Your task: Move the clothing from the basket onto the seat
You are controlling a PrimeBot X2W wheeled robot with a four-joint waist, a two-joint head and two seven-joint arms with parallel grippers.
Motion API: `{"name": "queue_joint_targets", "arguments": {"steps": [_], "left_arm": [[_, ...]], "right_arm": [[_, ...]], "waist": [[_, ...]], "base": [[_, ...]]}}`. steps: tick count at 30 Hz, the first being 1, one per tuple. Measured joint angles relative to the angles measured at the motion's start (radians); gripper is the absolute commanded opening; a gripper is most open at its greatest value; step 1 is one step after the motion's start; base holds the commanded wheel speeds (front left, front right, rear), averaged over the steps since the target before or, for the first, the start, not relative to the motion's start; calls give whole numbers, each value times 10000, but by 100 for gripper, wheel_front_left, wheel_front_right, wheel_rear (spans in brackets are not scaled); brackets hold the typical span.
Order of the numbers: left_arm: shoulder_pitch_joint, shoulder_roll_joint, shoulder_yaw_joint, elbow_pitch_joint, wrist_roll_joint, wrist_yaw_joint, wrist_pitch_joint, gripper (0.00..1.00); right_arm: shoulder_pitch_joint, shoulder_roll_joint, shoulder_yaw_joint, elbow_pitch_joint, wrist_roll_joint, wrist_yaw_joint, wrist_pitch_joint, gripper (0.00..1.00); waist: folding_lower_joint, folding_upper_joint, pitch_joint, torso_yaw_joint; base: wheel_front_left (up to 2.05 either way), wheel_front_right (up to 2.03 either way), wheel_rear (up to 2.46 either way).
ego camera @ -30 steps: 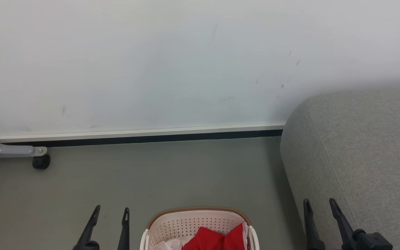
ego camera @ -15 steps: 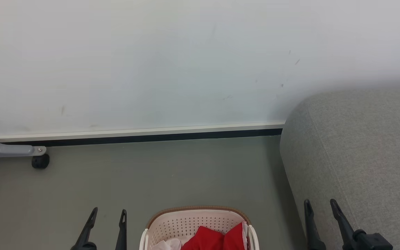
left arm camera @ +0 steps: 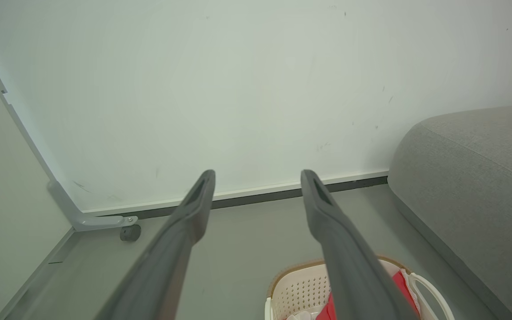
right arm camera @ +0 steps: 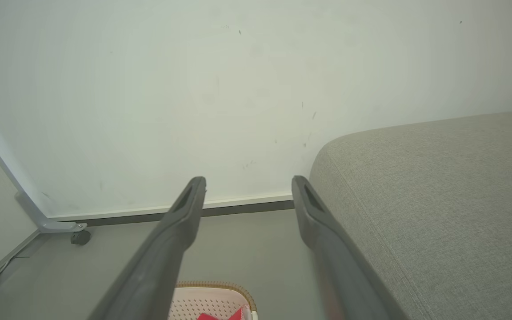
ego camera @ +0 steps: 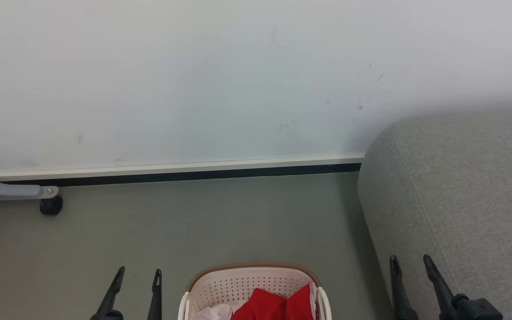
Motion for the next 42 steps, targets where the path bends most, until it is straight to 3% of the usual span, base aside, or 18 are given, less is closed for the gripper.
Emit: {"name": "queue_joint_targets", "arguments": {"steps": [12,23,42], "left_arm": [[-5,-29,48,-42,15,-84,0,100],[-765,73,-36,17,165,-349,0,100],[-2577,-510,-1058,2167,558,-888,15,100]], "right_arm": [[35,13,-153,-174,-67,27,0,100],[-322,-42,-355,-782,-267,36,-2,100],[-1662,-353,-1051,-1613,-456,42,-73,100]], "waist": [[0,0,294,20],[1,1,1253,9],[2,1,3598,-531]], "base": [[0,0,0],[0,0,0],[0,0,0]]}}
